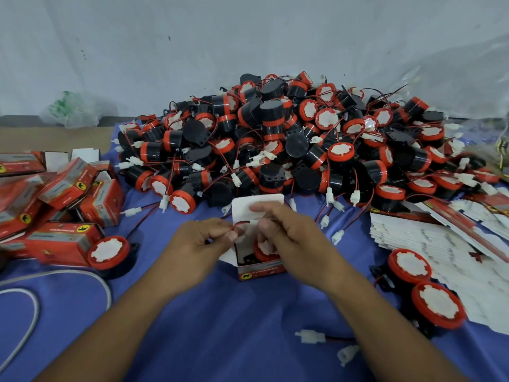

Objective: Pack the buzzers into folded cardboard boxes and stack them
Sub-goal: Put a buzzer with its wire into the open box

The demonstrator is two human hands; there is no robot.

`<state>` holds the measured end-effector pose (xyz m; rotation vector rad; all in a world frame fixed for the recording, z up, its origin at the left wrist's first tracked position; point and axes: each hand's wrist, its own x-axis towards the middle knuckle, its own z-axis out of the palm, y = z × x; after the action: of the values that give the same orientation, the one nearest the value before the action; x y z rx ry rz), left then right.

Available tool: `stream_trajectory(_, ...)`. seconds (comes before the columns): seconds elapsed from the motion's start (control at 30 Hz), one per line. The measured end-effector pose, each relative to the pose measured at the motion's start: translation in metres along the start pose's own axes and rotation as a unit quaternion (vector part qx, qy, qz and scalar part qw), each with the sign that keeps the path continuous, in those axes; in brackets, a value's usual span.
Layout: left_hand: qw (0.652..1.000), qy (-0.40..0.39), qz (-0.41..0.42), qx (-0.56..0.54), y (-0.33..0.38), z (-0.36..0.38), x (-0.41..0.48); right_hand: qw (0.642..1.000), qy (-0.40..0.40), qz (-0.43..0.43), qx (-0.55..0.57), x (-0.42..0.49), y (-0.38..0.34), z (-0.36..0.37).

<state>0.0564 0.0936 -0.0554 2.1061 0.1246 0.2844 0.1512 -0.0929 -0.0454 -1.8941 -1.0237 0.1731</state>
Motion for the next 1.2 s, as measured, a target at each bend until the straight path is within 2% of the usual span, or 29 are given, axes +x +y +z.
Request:
stream_trajectory(0.1, 0.999, 0.032, -0.017, 0.018, 0.0, 0.005, 0.002, 0.995, 0.009, -0.001, 0.103, -0.002, -0.003, -0.003)
stream_trajectory(0.2, 0.996, 0.061, -0.034, 0.058, 0.005, 0.009, 0.008, 0.994, 0.027, -0.028, 0.101, -0.004, -0.005, -0.002)
stream_trajectory(0.3, 0.988, 0.094, -0.057, 0.106, 0.013, 0.017, 0.012, 0.998, 0.001, -0.016, 0.066, -0.006, -0.002, 0.002)
stream_trajectory(0.4, 0.986, 0.112, -0.082, 0.092, 0.016, 0.025, 0.012, 1.0, -0.009, -0.019, 0.002, -0.006, -0.001, 0.008)
stream_trajectory(0.63, 0.997, 0.02, -0.027, 0.064, 0.015, 0.014, 0.005, 0.988, 0.002, -0.047, -0.147, -0.003, -0.009, 0.018)
stream_trajectory(0.8, 0.99, 0.132, -0.054, -0.008, 0.007, 0.016, 0.001, 0.974, -0.044, -0.088, -0.204, 0.001, -0.011, 0.015)
stream_trajectory(0.87, 0.987, 0.143, -0.054, -0.043, 0.006, 0.019, 0.002, 0.966, -0.056, -0.107, -0.228, -0.001, -0.012, 0.015)
stream_trajectory(1.0, 0.993, 0.107, 0.023, -0.047, 0.002, 0.022, -0.002, 0.963, -0.08, -0.092, -0.242, -0.004, -0.01, 0.009)
stream_trajectory(1.1, 0.986, 0.073, 0.135, 0.066, -0.001, 0.023, -0.006, 0.964, -0.112, -0.083, -0.228, -0.005, -0.009, 0.002)
stream_trajectory(1.2, 0.973, 0.052, 0.161, 0.159, -0.004, 0.025, -0.004, 0.971, -0.156, -0.061, -0.172, -0.006, -0.008, -0.01)
